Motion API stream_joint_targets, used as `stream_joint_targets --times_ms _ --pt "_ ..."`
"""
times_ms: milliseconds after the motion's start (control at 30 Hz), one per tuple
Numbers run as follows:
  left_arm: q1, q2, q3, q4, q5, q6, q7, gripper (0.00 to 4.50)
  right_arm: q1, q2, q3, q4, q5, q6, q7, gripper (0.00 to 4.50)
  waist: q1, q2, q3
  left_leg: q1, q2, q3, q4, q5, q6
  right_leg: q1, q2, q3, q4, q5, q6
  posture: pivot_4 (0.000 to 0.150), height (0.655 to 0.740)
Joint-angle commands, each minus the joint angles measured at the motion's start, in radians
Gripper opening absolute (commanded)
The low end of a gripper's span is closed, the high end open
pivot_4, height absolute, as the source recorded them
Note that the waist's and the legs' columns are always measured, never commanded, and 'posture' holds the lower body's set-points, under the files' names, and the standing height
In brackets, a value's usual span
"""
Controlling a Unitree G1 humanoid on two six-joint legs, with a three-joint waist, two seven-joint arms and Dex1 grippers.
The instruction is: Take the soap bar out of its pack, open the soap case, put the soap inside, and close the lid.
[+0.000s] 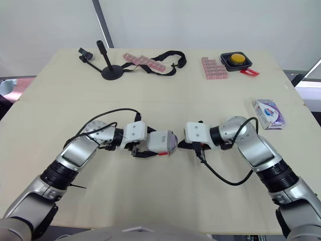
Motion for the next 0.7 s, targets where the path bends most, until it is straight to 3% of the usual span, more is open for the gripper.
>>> stream_joint_targets --times_ms 33,467,700 --pt "-0.017 -0.007 0.016 -0.028 -0.010 -0.014 0.005 3.73 -0.035 0.007 0.003 -0.020 -0.009 -0.020 0.007 0.02 0.000 0.000 0.000 0.000 0.000 0.000 0.000 0.000 0.000 0.000 0.000 0.000 0.000 0.000 0.000 0.150 0.7096" --pt "-0.014 -0.002 0.023 -0.021 -0.007 -0.040 0.007 3.73 -0.004 -0.032 -0.040 -0.024 0.012 0.019 0.025 0.02 0.003 0.000 0.000 0.000 0.000 0.000 0.000 0.000 0.000 0.000 0.000 0.000 0.000 0.000 0.000 0.150 0.7096" --pt "0.007 0.002 0.051 -0.025 -0.010 -0.098 0.030 3.73 0.104 -0.080 -0.215 -0.060 0.188 0.197 0.005 0.02 0.004 0.000 0.000 -0.001 0.000 0.000 0.000 0.000 0.000 0.000 0.001 0.001 -0.001 0.000 0.000 0.150 0.7096"
